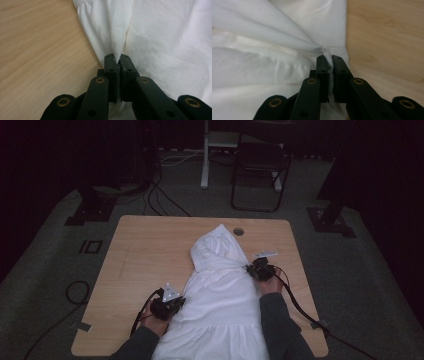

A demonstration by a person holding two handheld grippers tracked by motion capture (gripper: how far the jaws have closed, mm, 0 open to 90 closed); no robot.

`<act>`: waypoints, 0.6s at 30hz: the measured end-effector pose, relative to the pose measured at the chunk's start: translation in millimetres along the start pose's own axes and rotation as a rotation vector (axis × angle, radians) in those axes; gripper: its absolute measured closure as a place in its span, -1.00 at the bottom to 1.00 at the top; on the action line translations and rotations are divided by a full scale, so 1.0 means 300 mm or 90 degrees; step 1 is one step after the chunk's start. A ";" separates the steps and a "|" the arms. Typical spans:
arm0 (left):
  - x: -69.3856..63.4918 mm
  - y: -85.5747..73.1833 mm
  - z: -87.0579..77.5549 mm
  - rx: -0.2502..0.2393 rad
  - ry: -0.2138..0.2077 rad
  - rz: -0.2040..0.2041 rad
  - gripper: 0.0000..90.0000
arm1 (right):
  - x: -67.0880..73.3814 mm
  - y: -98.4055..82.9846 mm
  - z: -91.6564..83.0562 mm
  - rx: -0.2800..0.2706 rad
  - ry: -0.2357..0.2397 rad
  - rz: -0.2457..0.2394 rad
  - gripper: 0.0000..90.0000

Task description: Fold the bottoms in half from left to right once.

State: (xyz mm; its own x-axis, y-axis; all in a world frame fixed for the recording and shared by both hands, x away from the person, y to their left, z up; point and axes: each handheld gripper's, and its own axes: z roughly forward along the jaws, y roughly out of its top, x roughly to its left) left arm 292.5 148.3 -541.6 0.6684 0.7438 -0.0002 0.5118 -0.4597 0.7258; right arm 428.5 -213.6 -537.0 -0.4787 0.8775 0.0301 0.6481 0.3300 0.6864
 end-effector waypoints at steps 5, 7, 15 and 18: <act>-0.064 -0.057 -0.065 0.009 -0.019 0.011 0.92 | 0.061 -0.070 -0.064 0.004 0.028 -0.022 0.88; -0.085 -0.080 -0.092 0.015 -0.039 0.011 0.91 | 0.084 -0.098 -0.093 0.011 0.040 -0.033 0.88; 0.006 -0.011 -0.135 -0.046 -0.033 -0.034 0.28 | 0.096 -0.123 -0.127 0.029 0.059 -0.045 0.72; 0.045 0.081 -0.107 -0.062 -0.014 -0.019 0.11 | 0.094 -0.118 -0.120 0.025 0.059 -0.034 0.72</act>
State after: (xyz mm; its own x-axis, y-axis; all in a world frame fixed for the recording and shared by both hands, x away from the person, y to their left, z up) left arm 296.8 162.8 -501.9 0.6664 0.7446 -0.0375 0.4776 -0.3877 0.7884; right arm 370.7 -213.1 -534.5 -0.5645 0.8230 0.0634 0.6425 0.3898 0.6598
